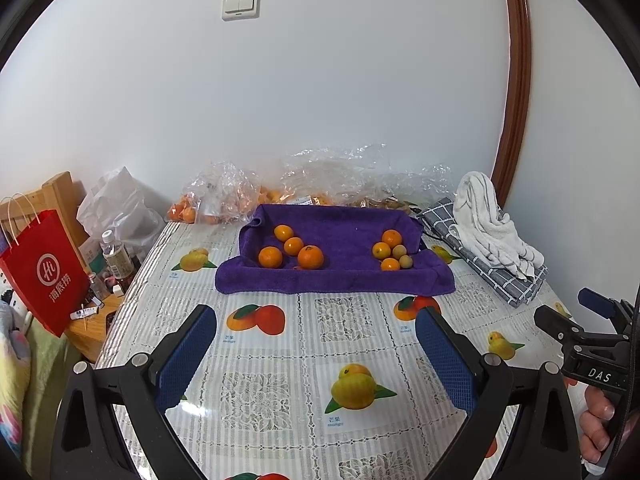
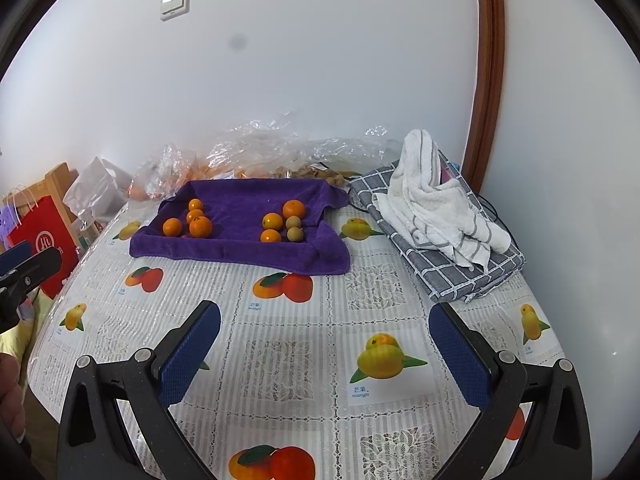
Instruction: Organize fruits
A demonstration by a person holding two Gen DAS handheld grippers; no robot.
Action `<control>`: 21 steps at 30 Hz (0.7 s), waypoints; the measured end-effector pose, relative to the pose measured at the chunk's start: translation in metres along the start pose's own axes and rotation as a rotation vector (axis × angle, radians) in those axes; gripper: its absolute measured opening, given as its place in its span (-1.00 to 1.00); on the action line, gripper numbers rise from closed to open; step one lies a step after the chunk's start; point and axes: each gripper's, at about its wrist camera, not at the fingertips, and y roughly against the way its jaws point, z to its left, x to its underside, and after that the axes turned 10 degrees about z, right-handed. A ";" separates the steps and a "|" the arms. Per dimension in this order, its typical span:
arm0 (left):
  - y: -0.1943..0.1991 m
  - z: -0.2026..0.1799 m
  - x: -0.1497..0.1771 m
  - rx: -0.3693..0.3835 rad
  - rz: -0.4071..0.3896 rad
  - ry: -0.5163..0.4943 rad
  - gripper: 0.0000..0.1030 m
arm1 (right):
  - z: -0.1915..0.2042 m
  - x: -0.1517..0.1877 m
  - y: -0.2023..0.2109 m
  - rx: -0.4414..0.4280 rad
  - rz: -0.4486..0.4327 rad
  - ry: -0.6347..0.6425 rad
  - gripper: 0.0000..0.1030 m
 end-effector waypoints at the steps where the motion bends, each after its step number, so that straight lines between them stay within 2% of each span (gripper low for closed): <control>1: 0.000 0.000 0.000 -0.001 0.000 -0.001 0.95 | 0.000 0.000 0.000 0.000 -0.001 0.000 0.99; 21: 0.002 -0.005 0.000 0.007 -0.004 -0.010 0.95 | 0.000 -0.001 0.003 0.005 -0.008 0.006 0.99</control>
